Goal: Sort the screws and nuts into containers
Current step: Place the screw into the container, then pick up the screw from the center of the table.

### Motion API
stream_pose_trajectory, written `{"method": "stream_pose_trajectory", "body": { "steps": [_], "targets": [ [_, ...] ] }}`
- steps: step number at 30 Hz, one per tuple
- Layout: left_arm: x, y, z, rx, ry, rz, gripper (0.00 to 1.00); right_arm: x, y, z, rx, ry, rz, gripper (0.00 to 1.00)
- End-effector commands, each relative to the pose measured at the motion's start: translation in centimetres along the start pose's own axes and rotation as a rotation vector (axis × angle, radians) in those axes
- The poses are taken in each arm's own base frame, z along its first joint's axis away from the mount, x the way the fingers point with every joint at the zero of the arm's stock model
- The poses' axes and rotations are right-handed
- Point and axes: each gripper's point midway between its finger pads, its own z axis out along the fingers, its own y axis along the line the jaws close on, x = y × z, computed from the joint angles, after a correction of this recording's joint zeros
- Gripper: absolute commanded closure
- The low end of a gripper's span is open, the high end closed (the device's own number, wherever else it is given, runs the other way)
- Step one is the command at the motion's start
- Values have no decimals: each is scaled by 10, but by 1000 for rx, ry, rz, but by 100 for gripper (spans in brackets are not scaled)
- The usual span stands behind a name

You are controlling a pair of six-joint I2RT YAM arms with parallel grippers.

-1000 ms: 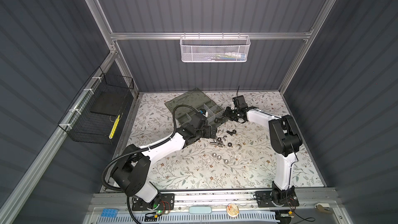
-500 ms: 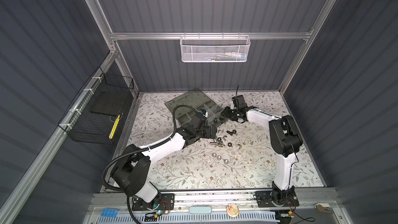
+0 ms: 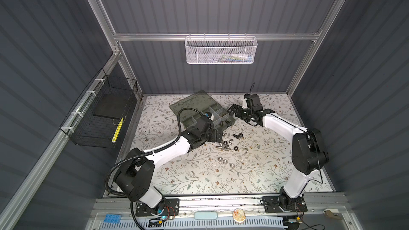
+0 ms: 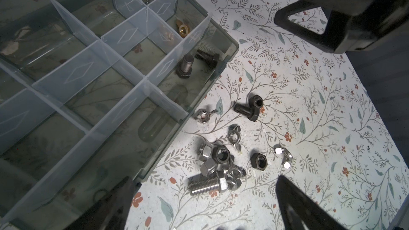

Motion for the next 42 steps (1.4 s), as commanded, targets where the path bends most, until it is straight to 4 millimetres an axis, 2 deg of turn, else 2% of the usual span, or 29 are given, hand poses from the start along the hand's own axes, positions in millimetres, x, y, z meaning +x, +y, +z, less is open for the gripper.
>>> {"method": "stream_pose_trajectory", "body": {
  "steps": [1, 8, 15, 19, 24, 28, 34, 42],
  "targets": [
    [-7, -6, -7, 35, -17, -24, 0, 14, -16, -10, 61, 13, -35, 1],
    [-4, -14, -3, 96, -25, -67, 0, 47, -45, -23, 142, 51, -71, 1],
    [14, -11, -2, 132, -30, -124, 0, 96, -68, -22, 192, 139, -97, 1],
    [23, -7, -3, 142, -31, -152, 0, 122, -72, -16, 217, 187, -127, 12],
    [29, -2, -4, 123, -20, -150, 0, 142, -72, -6, 217, 227, -124, 23],
    [34, 2, -5, 106, -12, -149, 0, 148, -74, 3, 223, 239, -111, 29],
    [40, 10, -6, 69, 1, -139, 0, 147, -83, 16, 274, 249, -122, 33],
    [46, 16, -6, 49, 11, -140, 0, 140, -82, 27, 291, 250, -134, 34]
  ]
}}
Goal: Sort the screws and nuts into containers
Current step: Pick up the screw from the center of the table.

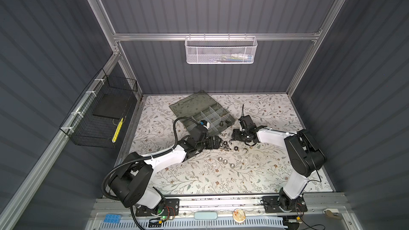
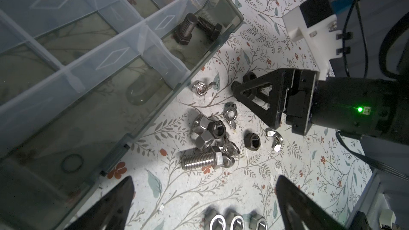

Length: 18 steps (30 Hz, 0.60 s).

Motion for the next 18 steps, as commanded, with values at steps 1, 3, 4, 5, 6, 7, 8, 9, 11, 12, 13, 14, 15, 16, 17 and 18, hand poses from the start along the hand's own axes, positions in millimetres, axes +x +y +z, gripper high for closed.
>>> {"method": "stream_pose_trajectory", "body": {
  "steps": [1, 3, 4, 5, 6, 7, 8, 9, 11, 12, 13, 14, 15, 16, 17, 18],
  "targets": [
    [2, 8, -6, -27, -5, -1, 0, 10, -8, 8, 53, 49, -12, 34],
    [3, 9, -6, -33, -3, 1, 0, 8, -8, 10, 62, 53, -17, 34],
    [3, 10, -6, -34, -2, 1, 0, 8, -10, 10, 69, 58, -18, 34],
    [4, 10, -6, -37, 0, 2, 0, 8, -10, 11, 72, 60, -19, 35],
    [4, 11, -6, -38, 0, 3, 0, 9, -10, 11, 75, 64, -23, 36],
    [4, 11, -6, -39, -1, 3, 0, 9, -10, 12, 77, 66, -24, 37],
    [4, 12, -6, -41, -1, 3, 0, 11, -10, 12, 78, 69, -24, 37],
    [5, 13, -6, -44, -1, 2, 0, 12, -10, 12, 79, 73, -25, 37],
    [5, 14, -6, -48, -2, 2, 0, 15, -10, 13, 79, 78, -29, 38],
    [5, 15, -6, -49, -2, 1, 0, 17, -9, 13, 79, 81, -31, 40],
    [5, 16, -7, -50, -2, 0, 0, 18, -9, 14, 80, 84, -34, 41],
    [6, 15, -7, -50, -1, 0, 0, 19, -8, 14, 79, 84, -40, 42],
    [6, 16, -7, -50, -2, 0, 0, 20, -7, 14, 81, 84, -44, 43],
    [6, 16, -7, -52, -1, 0, 0, 21, -6, 14, 82, 86, -46, 45],
    [5, 16, -8, -52, -4, 0, 0, 23, -5, 15, 83, 89, -49, 47],
    [5, 16, -9, -53, -5, 0, 0, 25, -5, 16, 84, 92, -54, 49]
  ]
}}
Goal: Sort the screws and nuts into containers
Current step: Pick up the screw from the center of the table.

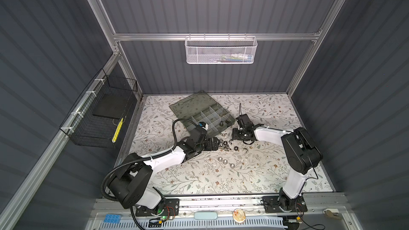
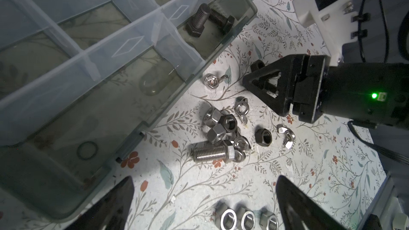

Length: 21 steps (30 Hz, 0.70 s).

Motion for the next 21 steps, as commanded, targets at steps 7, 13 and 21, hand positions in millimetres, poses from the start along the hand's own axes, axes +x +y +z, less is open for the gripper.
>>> {"method": "stream_pose_trajectory", "body": {
  "steps": [7, 13, 21],
  "targets": [
    [-4, 3, -12, -15, -17, 11, 0, 29, -5, 13, 36, 96, -21, 62],
    [-2, 7, -16, -30, -17, 16, 0, 25, 1, 14, -9, 82, -13, 70],
    [-5, 7, -20, -35, -31, 22, 0, 18, 11, 4, -75, 59, 9, 77]
  ]
}}
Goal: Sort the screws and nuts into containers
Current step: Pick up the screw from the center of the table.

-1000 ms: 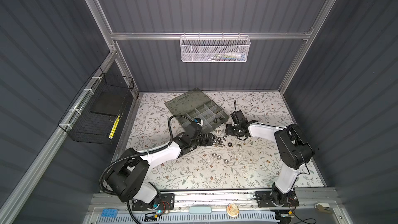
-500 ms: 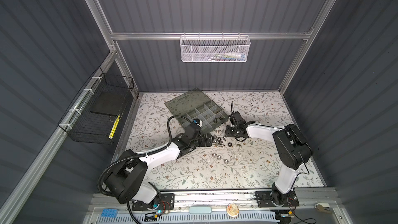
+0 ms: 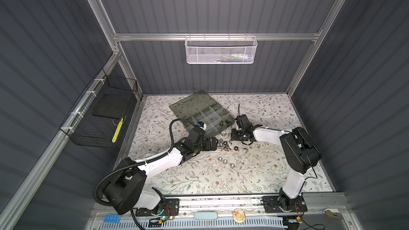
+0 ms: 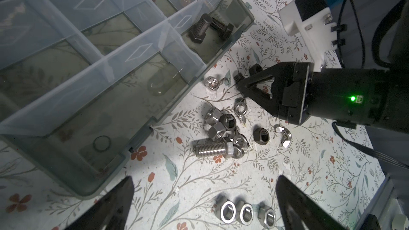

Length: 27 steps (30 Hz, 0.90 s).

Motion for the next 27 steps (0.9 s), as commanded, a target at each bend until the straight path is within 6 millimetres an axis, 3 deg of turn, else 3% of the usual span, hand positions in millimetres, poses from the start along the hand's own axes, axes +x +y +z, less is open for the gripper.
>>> {"method": "stream_pose_trajectory", "body": {
  "steps": [1, 17, 27],
  "targets": [
    [-1, 6, -5, -24, -6, 18, 0, 15, -4, -1, -9, 50, 16, 78],
    [-6, 2, -4, -18, -14, 25, 0, -4, -9, -38, -75, -22, 79, 84],
    [-8, 0, -4, -11, -16, 25, 0, -27, 2, -70, -141, -82, 94, 84]
  ]
}}
